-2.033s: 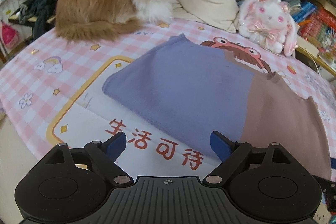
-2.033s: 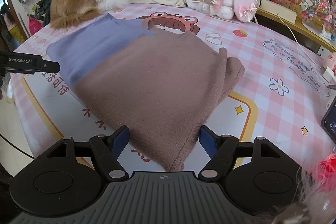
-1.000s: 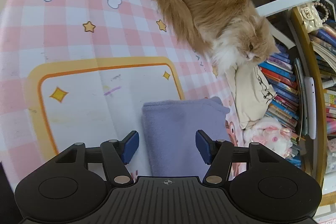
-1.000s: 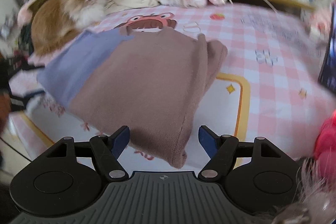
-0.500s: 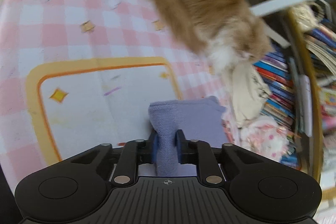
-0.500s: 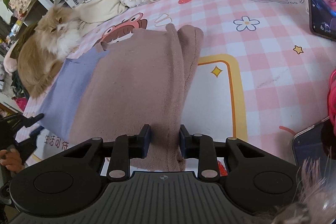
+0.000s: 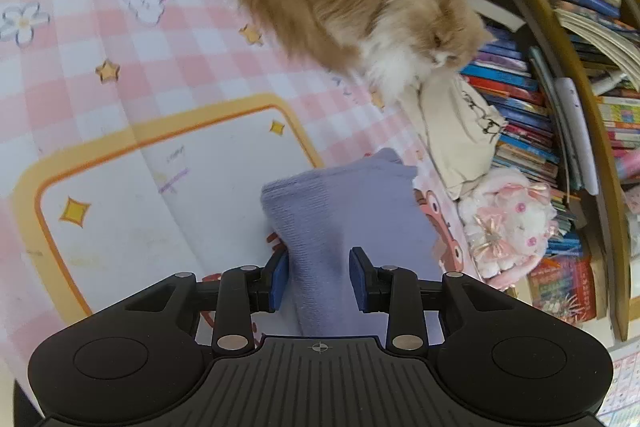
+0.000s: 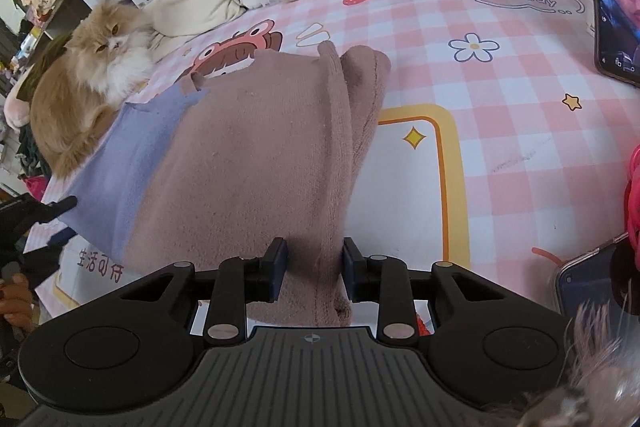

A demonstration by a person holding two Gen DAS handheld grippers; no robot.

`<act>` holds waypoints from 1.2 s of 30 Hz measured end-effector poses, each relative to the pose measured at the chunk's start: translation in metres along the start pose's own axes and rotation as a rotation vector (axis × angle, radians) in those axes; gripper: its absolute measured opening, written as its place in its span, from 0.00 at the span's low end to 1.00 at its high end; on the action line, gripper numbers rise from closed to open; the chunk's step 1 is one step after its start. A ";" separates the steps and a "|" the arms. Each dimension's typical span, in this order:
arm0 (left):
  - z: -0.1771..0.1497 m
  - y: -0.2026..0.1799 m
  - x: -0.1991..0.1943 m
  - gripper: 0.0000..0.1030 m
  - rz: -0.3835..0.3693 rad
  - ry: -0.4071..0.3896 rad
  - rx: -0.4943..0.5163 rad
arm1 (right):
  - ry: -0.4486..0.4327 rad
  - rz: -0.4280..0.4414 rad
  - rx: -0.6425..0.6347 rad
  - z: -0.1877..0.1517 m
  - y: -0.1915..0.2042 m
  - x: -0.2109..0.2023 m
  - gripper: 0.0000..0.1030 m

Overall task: Fold clothes
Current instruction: 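Lift the hem with both grippers and fold it toward the collar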

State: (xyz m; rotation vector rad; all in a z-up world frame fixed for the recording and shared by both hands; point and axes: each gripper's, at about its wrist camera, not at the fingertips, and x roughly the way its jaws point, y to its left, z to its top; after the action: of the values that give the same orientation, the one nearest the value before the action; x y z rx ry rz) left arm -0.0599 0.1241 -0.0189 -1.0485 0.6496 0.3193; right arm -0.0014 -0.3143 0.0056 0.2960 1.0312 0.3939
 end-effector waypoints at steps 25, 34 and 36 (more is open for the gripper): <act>-0.015 -0.004 -0.009 0.11 0.018 0.015 0.107 | -0.003 -0.009 -0.079 0.001 0.005 0.002 0.27; -0.009 0.017 0.006 0.19 -0.055 0.008 -0.044 | -0.003 -0.002 -0.094 0.002 0.007 0.003 0.27; -0.010 0.020 0.007 0.18 -0.067 0.003 -0.074 | -0.003 -0.004 -0.098 0.002 0.008 0.004 0.27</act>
State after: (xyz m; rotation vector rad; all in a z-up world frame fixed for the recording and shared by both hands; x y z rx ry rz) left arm -0.0691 0.1249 -0.0404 -1.1393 0.6071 0.2851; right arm 0.0006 -0.3056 0.0070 0.2071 1.0061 0.4391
